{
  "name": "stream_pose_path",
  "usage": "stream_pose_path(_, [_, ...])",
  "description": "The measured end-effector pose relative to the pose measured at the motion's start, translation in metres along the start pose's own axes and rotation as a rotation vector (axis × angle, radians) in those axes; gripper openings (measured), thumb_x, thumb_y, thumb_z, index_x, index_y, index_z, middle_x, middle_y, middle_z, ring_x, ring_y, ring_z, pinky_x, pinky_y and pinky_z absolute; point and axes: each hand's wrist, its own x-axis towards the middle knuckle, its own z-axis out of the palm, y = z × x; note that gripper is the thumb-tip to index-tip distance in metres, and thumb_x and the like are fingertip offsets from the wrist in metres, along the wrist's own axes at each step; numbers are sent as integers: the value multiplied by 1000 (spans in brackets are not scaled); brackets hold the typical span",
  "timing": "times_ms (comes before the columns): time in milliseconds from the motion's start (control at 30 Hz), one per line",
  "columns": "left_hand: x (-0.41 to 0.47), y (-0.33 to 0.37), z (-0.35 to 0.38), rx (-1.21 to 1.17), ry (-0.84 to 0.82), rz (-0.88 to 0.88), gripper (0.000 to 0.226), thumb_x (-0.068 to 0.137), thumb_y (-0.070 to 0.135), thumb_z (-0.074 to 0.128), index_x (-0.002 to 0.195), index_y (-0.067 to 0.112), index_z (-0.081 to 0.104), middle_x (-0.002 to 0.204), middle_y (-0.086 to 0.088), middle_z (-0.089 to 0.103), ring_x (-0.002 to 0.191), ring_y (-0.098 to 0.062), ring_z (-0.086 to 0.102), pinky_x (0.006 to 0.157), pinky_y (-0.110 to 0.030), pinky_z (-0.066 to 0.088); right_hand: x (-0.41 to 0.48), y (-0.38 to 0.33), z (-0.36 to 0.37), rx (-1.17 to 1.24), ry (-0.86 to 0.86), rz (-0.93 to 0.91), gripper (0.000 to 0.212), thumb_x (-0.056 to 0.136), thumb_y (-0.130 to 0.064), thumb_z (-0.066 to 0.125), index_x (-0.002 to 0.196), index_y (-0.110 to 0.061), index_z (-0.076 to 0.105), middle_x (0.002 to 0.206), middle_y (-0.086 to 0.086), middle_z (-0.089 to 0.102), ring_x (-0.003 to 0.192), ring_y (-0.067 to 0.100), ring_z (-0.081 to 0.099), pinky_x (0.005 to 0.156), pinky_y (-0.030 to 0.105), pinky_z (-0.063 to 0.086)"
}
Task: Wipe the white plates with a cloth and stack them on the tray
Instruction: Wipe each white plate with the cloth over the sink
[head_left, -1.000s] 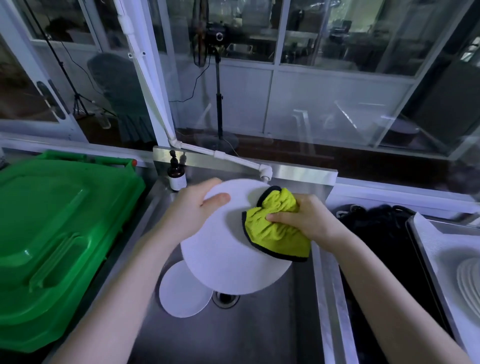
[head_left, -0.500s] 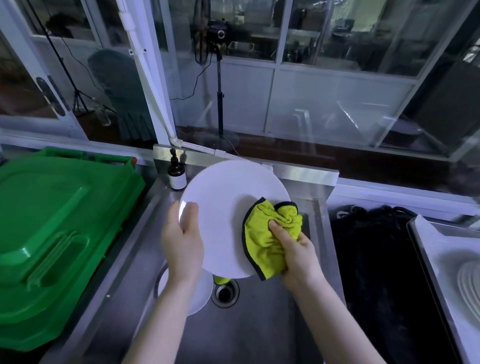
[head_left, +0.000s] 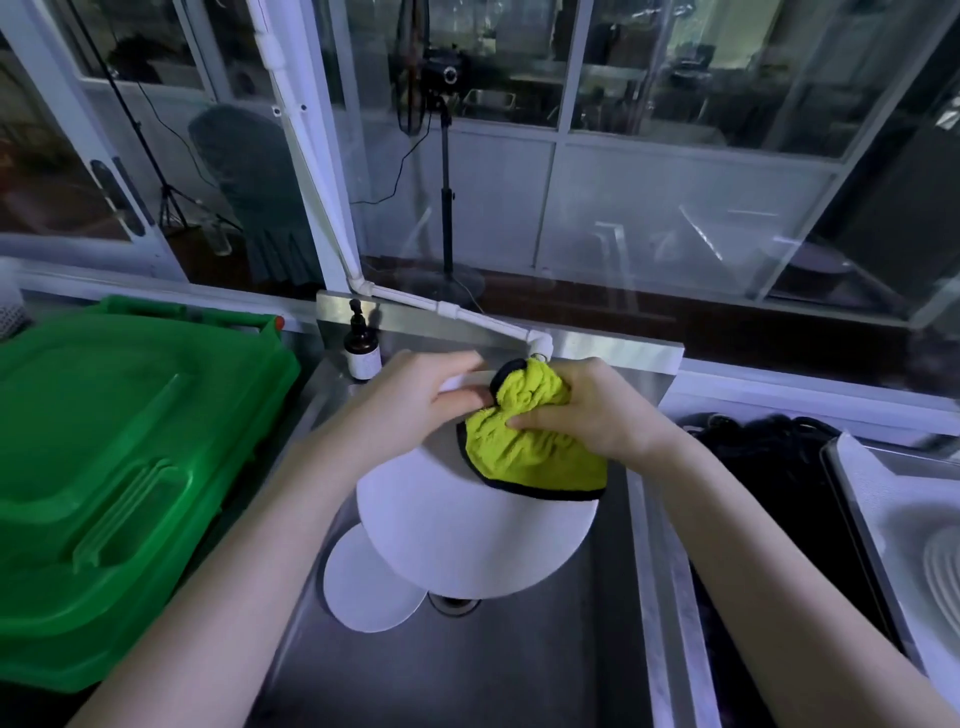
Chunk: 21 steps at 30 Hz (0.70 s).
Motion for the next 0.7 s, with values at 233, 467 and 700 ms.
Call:
stream_pose_path(233, [-27,-23,13,-431,577,-344,10,93,32,64,98,31,73,93,16,74,91,-4,67,81,-21,49,-8,30,7,337,295,152,13,76,-15,82,88,-14,75,86,4,77,83,21,74,78,38,59])
stream_pose_path(467, [-46,-2,65,-852,761,-588,20,97,43,58,82,54,66,84,32,70,77,10,64,73,-27,48,-32,47,54,960,491,433,16,81,-7,75,96,-1,72,94,17,75,85,31,74,71,39,61])
stream_pose_path(700, [-30,-22,25,-488,250,-343,33,86,53,63,107,28,69,99,6,75,87,-10,65,80,-28,49,-24,34,-7,353,115,257,24,70,-15,84,92,-7,74,87,8,77,83,25,75,73,32,61])
